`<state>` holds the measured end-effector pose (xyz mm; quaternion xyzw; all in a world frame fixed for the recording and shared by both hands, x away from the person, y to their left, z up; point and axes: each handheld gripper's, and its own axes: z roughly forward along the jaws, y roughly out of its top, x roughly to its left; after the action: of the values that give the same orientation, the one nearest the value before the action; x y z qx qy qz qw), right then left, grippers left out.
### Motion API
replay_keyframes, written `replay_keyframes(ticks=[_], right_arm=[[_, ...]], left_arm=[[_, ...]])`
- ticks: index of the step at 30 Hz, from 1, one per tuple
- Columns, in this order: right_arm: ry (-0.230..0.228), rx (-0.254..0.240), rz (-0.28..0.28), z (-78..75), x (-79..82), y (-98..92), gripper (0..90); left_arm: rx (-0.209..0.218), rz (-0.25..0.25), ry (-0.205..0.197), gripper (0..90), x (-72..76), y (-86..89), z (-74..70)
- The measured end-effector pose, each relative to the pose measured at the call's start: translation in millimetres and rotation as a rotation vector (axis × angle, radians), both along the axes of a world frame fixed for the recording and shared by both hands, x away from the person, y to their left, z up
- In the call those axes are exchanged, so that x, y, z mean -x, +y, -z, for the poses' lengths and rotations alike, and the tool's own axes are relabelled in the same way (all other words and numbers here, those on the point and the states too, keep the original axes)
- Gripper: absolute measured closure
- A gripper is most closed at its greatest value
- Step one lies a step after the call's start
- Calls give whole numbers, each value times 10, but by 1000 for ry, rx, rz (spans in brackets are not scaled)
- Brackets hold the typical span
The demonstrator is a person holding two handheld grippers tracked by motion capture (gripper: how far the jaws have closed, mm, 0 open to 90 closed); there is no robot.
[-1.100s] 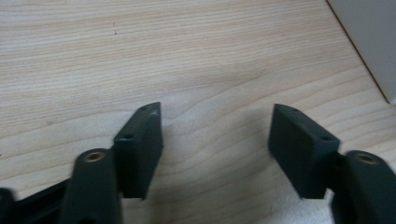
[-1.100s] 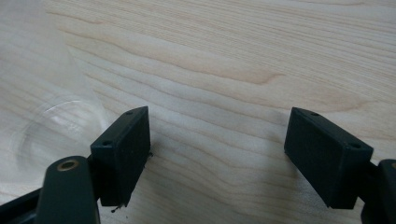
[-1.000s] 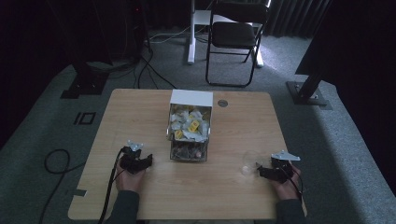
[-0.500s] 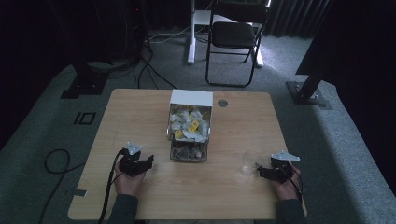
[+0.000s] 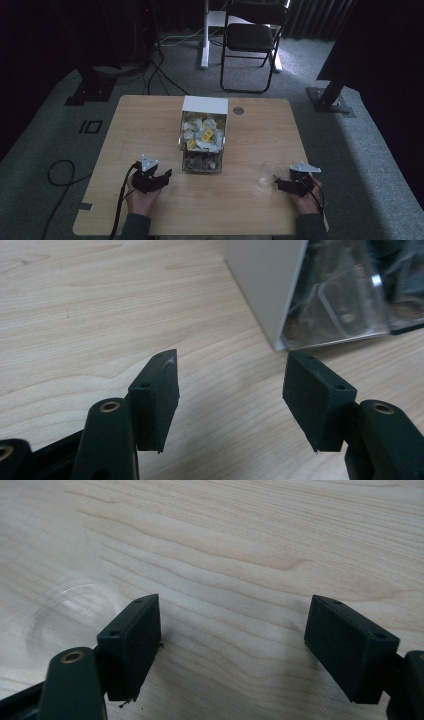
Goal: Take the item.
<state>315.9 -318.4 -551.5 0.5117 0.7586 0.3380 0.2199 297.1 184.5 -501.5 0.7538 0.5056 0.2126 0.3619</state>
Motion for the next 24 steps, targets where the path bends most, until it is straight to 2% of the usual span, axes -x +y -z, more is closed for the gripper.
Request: replay_keyframes(ticks=[24], right_arm=[[0,0,-3,0,0,1,224]], left_arm=[[31,138,-44,463,154,-289,-219]])
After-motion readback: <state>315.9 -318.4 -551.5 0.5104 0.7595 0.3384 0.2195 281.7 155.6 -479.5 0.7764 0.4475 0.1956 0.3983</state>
